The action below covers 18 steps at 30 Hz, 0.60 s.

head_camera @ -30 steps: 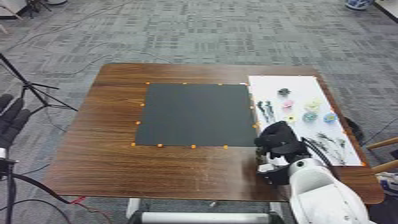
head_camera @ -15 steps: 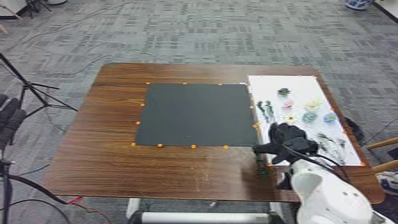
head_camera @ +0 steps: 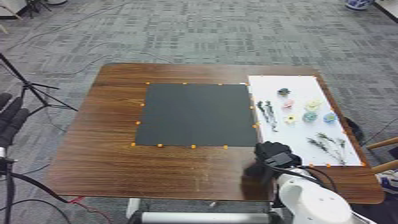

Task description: Arrange flowers

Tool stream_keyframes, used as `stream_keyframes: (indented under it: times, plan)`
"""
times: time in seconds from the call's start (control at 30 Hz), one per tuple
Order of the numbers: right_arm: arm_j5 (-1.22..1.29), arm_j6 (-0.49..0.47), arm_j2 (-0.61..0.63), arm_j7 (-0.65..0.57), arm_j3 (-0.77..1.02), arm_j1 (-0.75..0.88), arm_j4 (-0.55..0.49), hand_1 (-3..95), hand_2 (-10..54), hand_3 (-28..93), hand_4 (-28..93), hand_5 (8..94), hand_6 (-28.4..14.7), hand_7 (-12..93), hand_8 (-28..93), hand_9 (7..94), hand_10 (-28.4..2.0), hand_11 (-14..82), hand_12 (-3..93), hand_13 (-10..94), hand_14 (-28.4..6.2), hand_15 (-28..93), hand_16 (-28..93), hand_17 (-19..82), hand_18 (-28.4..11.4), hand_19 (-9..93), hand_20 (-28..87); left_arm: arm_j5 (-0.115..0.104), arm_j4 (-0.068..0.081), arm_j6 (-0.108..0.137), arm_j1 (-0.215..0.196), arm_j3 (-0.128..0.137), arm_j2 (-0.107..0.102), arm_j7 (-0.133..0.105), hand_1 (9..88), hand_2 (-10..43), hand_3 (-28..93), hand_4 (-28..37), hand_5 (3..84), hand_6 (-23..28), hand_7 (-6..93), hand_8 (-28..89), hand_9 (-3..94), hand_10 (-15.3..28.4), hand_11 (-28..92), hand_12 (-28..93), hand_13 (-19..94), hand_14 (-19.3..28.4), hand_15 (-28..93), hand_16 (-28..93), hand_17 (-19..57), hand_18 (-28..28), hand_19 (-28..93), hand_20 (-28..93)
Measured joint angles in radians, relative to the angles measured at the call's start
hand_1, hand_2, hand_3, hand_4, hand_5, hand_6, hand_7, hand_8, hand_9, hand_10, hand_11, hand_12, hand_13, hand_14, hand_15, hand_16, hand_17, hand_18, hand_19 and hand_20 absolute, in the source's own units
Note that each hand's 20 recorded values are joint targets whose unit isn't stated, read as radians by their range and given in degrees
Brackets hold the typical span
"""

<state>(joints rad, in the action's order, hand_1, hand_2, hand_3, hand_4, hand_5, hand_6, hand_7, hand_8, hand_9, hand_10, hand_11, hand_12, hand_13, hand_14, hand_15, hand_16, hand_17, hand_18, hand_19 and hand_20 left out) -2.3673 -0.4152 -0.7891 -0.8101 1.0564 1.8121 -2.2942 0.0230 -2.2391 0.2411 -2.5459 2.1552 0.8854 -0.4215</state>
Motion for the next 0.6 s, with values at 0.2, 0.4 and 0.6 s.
stream_keyframes:
  times: [0.2, 0.4, 0.6]
  plan:
    - [-0.04, 0.002, -0.017, -0.014, -0.07, -0.075, 0.055, 49.4, -9.5, 69, -23, 58.6, -8.3, 50, 18, 72.0, -17.6, 36.6, 36.8, 64, -16.7, 69, 36, 42, -27.3, 93, 42, 0.001, 0.001, 0.0, 0.007, -0.001, 0.0, 0.004, 23.5, 15.8, 68, -28.3, 35.7, 7.9, 7.6, -6, 30.9, 13.6, 12, 12, 21, 13.1, 22, -3, -2.3, 8.7, 19, 11]
    - [-0.004, -0.039, -0.053, -0.025, -0.082, -0.114, 0.074, 56.3, -9.5, 71, -24, 59.5, -4.9, 61, 20, 81.9, -11.3, 21.2, 47.3, 71, -9.5, 60, 46, 45, -26.2, 93, 42, 0.001, 0.002, 0.0, 0.013, -0.008, 0.0, 0.005, 23.5, 15.9, 68, -28.3, 35.6, 7.8, 7.7, -6, 31.0, 13.7, 12, 12, 21, 13.1, 22, -3, -2.3, 8.6, 19, 11]
    - [0.011, -0.034, -0.073, -0.023, -0.084, -0.125, 0.087, 60.0, -9.5, 73, -23, 61.7, -3.0, 67, 21, 88.4, -8.2, 18.8, 49.5, 79, -4.3, 52, 50, 48, -26.4, 93, 42, -0.001, 0.0, 0.0, 0.009, -0.009, 0.002, 0.003, 23.4, 15.9, 68, -28.3, 35.7, 7.9, 7.6, -6, 30.9, 13.7, 12, 12, 21, 13.2, 22, -3, -2.3, 8.6, 19, 11]
